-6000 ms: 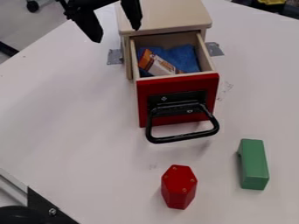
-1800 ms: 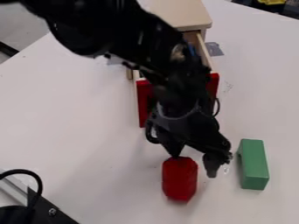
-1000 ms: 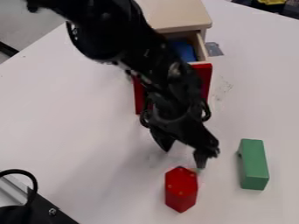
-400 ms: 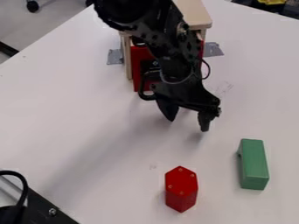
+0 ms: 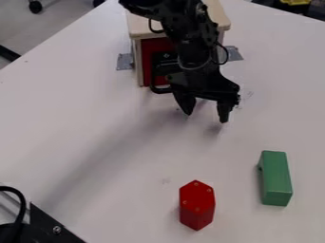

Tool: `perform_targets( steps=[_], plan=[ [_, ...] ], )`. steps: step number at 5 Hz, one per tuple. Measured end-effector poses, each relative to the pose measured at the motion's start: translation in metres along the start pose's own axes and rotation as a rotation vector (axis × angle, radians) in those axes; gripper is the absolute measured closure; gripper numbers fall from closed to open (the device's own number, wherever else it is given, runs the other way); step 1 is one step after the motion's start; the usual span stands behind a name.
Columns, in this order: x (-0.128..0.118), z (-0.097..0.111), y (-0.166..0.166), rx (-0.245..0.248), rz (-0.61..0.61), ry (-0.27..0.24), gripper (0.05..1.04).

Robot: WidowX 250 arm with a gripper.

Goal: Closed the drawer

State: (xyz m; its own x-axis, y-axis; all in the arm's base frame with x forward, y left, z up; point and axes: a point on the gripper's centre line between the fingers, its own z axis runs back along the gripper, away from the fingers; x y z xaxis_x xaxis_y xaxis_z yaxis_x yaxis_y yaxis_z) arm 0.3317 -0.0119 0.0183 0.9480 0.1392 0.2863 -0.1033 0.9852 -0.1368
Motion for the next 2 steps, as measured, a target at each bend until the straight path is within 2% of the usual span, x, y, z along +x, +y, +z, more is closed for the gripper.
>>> perform_targets(
  steps=[1, 2],
  plan=[
    [0.0047, -0.0031, -0.0023, -0.009, 0.006, 0.026, 0.085],
    [0.0068, 0.0027, -0.0062, -0.045, 0.022, 0.101, 0.085]
  ],
)
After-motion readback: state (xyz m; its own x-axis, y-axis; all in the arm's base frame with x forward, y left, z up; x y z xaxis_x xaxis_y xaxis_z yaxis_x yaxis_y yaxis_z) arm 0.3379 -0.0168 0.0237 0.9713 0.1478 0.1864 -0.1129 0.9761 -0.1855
